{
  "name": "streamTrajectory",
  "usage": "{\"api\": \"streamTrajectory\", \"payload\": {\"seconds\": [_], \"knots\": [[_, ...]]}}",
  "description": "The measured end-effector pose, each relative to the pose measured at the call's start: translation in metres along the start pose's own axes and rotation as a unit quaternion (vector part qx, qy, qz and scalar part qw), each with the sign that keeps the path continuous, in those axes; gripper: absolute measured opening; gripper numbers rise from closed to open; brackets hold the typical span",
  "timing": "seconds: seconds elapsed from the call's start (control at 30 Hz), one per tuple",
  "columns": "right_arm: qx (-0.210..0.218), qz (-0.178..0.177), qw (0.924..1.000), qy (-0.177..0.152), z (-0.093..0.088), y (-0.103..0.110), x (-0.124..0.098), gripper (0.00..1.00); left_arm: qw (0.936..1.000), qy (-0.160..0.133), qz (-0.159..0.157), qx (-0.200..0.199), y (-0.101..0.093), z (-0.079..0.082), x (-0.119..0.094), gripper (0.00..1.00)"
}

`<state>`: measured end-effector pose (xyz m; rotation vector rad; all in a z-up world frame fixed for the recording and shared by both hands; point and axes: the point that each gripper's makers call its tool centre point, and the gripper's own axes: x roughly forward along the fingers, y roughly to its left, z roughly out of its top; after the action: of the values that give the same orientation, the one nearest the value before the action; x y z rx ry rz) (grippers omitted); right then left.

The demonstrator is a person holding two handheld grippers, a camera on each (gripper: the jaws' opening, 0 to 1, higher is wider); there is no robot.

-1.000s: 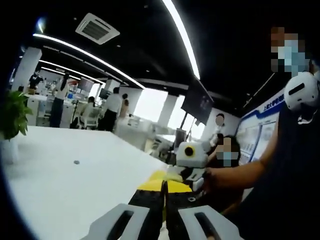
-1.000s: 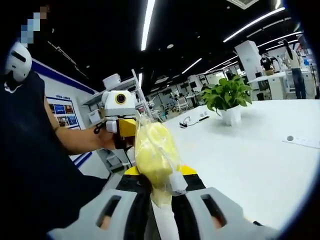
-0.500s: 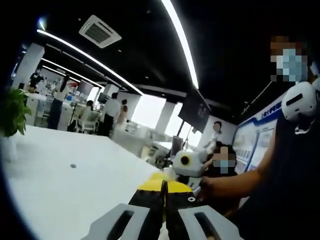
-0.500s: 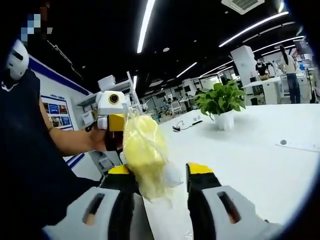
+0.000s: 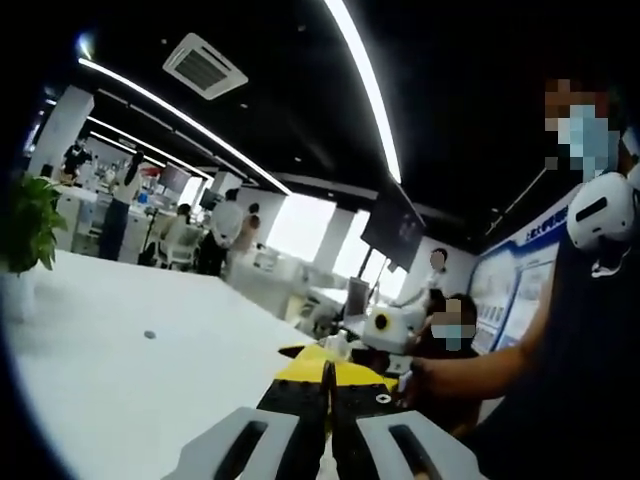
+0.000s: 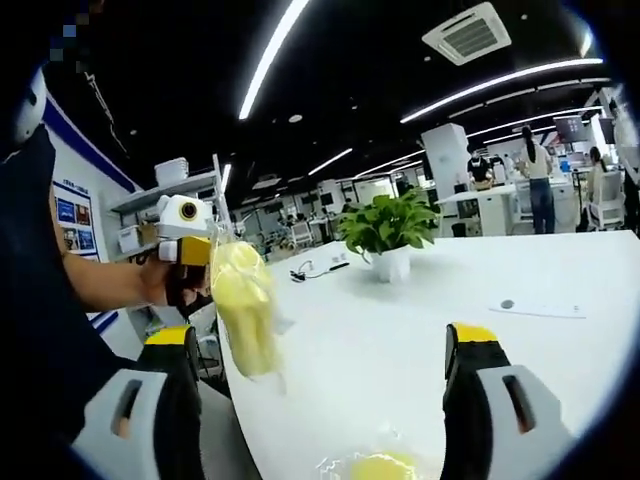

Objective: Compare the silicone blocks by pressing each to a similar depth, holding the contact briefly, and releasing to observe deformation and rebound differences across the visible hardness samples.

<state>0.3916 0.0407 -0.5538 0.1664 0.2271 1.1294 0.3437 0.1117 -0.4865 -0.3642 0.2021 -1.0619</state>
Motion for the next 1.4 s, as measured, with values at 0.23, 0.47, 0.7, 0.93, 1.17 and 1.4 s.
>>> {"api": "streamTrajectory", "payload": {"seconds": [0.23, 0.47, 0.7, 0.93, 1.17, 1.4], "knots": [[-0.018, -0.045, 0.9987, 0.016, -0.015, -0.02, -0.024, 0.96, 0.9998, 0.011, 0.015, -0.003, 0.009, -0.005, 0.0, 0.0], [-0.015, -0.079, 0.9958, 0.043, -0.046, -0.029, -0.047, 0.96, 0.9993, 0.027, 0.022, -0.01, 0.018, -0.015, 0.002, 0.0], [-0.048, -0.127, 0.9899, 0.039, -0.067, -0.042, -0.076, 0.96, 0.9979, 0.036, 0.043, -0.033, 0.034, -0.03, -0.002, 0.0], [-0.026, -0.147, 0.9868, 0.062, -0.097, -0.047, -0.094, 0.96, 0.9964, 0.033, 0.057, -0.054, 0.045, -0.037, -0.004, 0.0], [-0.03, -0.165, 0.9819, 0.087, -0.117, -0.052, -0.106, 0.96, 0.9927, 0.033, 0.073, -0.09, 0.061, -0.05, -0.007, 0.0], [-0.014, -0.174, 0.9808, 0.087, -0.121, -0.055, -0.112, 0.96, 0.9902, 0.041, 0.082, -0.105, 0.066, -0.068, -0.008, 0.0]]}}
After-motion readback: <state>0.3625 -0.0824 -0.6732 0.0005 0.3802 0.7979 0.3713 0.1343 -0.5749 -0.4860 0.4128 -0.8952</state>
